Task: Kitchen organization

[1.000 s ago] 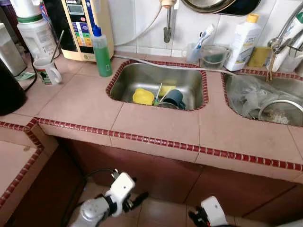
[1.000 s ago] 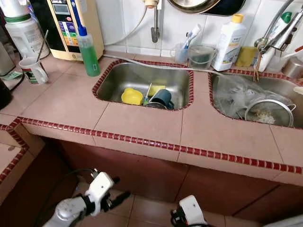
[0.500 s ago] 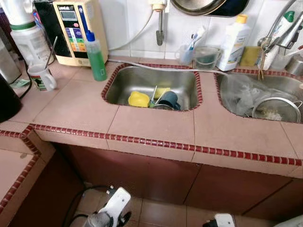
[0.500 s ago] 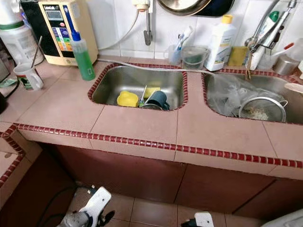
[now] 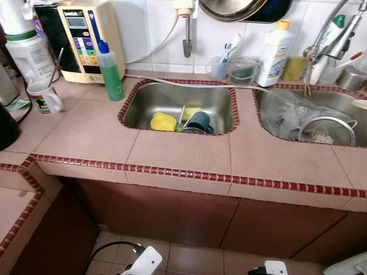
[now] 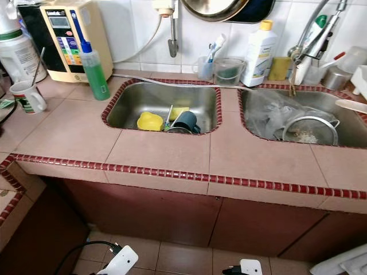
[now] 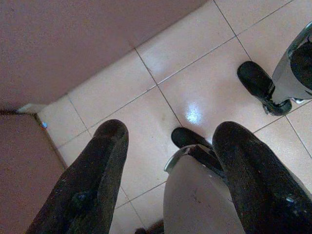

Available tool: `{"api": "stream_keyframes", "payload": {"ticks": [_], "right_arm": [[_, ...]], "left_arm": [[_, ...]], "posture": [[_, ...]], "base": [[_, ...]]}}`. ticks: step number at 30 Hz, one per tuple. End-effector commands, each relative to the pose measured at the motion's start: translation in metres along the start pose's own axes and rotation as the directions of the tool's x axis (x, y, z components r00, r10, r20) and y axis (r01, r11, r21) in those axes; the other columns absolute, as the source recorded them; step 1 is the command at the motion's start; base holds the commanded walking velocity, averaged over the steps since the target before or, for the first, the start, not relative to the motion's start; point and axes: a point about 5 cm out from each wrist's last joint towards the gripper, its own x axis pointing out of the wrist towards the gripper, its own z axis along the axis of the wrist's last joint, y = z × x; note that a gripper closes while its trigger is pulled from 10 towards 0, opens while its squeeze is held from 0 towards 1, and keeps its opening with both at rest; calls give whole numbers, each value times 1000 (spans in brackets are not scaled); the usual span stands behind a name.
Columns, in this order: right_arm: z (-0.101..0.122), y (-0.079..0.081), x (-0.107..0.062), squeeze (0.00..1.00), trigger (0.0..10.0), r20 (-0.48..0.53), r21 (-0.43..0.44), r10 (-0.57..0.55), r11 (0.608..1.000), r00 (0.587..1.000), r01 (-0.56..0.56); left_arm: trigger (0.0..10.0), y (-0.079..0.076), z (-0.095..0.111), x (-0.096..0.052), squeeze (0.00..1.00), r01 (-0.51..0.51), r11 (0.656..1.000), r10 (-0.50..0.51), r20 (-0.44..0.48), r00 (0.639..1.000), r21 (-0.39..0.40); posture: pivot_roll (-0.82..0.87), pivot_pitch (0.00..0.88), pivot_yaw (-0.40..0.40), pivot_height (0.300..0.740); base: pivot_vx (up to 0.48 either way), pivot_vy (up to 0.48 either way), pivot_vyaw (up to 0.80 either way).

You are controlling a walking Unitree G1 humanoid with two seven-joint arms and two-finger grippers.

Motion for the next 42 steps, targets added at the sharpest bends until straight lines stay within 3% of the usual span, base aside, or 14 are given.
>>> {"api": "stream_keyframes", "payload": {"ticks": [1,5,6,19,28,42], "right_arm": [[-8,16,0,1000,10000,-37,-16,60,998,998,-61],[-8,16,0,1000,10000,-50,-51,62,997,997,-64],[-10,16,0,0,10000,-61,-47,67,996,996,-70],[-15,16,-1,0,10000,-95,-83,65,994,993,-73],[-12,15,0,0,10000,-116,-145,85,984,990,-102],[-14,13,0,0,10000,-139,-140,67,986,988,-87]], "left_arm": [[10000,2,1,0,0,-10,1000,10,-6,1000,13],[10000,4,5,1,0,-10,1000,10,6,1000,20],[10000,5,6,0,0,-13,1000,12,3,1000,26],[10000,8,-1,-1,0,-19,999,20,-23,1000,32],[10000,10,7,1,0,-56,998,56,-1,998,-22],[10000,11,-5,-2,0,-47,999,47,-31,998,-6]], "posture": [[-225,0,50,740],[-224,0,53,740],[-224,0,55,740],[-211,0,32,740],[-128,0,-30,740],[-162,0,1,740]], "base": [[0,0,0],[0,0,0],[0,0,0],[0,0,-377],[0,0,0],[0,-64,-568]]}}
